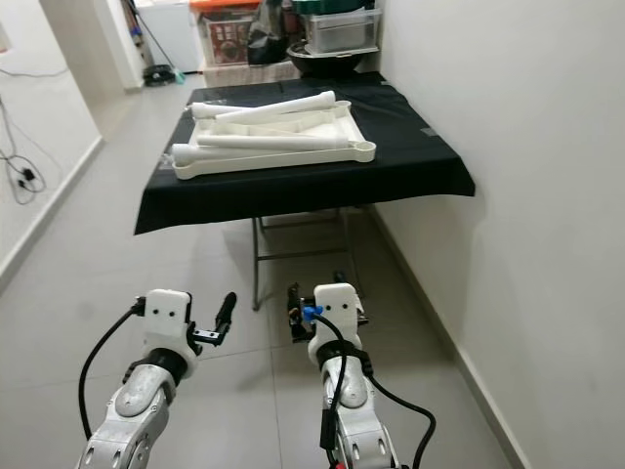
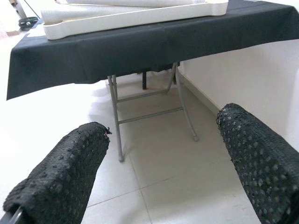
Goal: Building children table
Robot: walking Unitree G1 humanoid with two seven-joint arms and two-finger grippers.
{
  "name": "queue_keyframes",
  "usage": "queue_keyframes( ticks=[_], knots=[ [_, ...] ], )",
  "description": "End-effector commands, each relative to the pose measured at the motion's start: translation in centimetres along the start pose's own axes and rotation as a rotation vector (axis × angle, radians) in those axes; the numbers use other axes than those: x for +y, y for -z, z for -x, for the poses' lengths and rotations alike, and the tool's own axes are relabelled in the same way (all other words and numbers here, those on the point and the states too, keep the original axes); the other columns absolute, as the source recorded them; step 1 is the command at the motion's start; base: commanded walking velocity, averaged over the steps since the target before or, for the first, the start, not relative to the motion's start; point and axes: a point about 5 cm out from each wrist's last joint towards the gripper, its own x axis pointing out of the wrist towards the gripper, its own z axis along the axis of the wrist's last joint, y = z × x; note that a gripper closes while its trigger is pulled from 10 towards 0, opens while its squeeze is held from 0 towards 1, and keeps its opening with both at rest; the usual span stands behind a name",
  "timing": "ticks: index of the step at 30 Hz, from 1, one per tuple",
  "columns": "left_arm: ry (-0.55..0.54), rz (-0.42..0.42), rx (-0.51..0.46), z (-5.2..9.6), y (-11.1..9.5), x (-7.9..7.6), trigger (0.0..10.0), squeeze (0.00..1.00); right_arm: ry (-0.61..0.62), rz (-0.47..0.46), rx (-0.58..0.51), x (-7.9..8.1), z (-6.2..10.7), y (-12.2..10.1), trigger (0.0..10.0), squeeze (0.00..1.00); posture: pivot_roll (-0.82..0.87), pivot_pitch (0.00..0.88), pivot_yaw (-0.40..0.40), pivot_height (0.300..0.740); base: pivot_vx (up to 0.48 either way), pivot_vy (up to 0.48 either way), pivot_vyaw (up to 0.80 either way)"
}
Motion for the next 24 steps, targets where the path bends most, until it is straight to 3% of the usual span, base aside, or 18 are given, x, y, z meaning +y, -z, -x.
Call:
queue_keyframes(
  ticks=[1,9,24],
  knots=[
    [-0.017,0.031,0.0,0.31,0.08,0.43,10.0,0.0,-0.012,-0.007,0.014,0.74,0.23,0.17,10.0,0.0,0.01,0.0,0.09,0.74,0.0,0.0,0.0],
    [-0.04,0.077,-0.006,0.43,-0.03,0.98,10.0,0.0,-0.013,-0.003,0.006,0.9,0.32,-0.08,10.0,0.0,0.01,0.0,0.101,0.74,0.0,0.0,0.0],
    [-0.026,0.059,0.004,0.4,0.12,0.82,10.0,0.0,-0.017,0.009,-0.006,0.8,0.47,-0.29,10.0,0.0,0.0,0.0,0.096,0.74,0.0,0.0,0.0]
  ],
)
